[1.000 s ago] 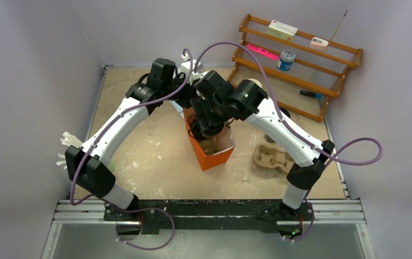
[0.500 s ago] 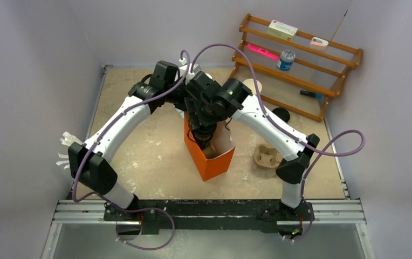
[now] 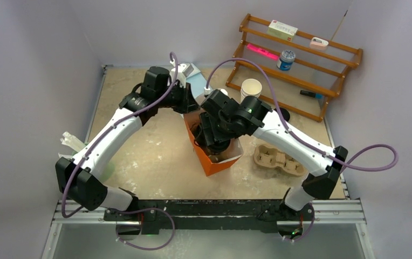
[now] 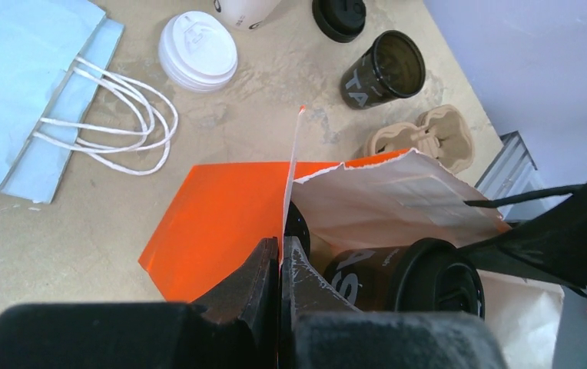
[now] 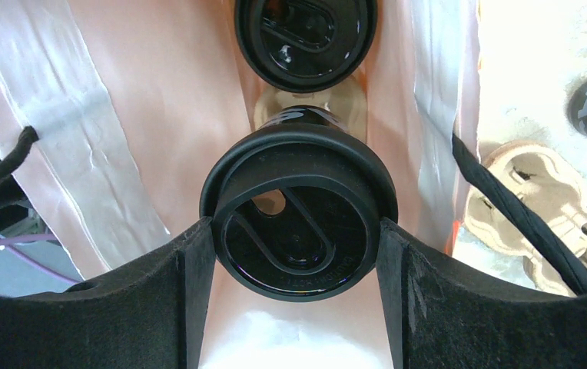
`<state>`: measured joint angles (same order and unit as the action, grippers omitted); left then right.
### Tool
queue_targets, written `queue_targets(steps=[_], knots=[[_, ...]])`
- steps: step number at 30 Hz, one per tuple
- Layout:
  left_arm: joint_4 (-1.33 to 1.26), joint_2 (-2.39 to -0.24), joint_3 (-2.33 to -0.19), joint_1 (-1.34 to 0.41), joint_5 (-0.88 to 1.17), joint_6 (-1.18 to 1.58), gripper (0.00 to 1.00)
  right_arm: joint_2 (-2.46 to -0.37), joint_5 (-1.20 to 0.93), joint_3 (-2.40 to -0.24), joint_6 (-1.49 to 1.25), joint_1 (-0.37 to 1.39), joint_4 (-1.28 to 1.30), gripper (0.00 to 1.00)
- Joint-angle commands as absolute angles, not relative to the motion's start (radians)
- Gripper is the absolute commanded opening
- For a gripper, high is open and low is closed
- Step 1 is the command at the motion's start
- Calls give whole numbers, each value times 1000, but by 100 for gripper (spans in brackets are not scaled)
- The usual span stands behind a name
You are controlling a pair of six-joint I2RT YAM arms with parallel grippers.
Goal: Pack the takeout coffee
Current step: Place the coffee cup on the cup tray.
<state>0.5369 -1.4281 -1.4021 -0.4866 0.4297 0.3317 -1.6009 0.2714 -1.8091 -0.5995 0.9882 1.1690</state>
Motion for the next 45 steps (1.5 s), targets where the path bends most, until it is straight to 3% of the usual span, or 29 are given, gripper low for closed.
queue_targets(steps=[1, 11, 23, 36, 45], knots=[[387, -1343, -1345, -484, 481, 417, 0, -1571, 309, -1779, -600, 993, 1126, 0], [205, -1206, -1169, -488, 568, 507, 0, -1513, 340, -1686, -453, 1014, 932, 0], [338, -1265, -1210, -487, 531, 483, 0, -1511, 365, -1683, -421, 1050, 982, 0], [301, -1298, -1193, -488, 696, 508, 0, -1572, 481, -1699, -382, 1047, 887, 0], [667, -1409, -1344, -486, 647, 527, 0, -1572, 365, -1681, -289, 945, 794, 0]])
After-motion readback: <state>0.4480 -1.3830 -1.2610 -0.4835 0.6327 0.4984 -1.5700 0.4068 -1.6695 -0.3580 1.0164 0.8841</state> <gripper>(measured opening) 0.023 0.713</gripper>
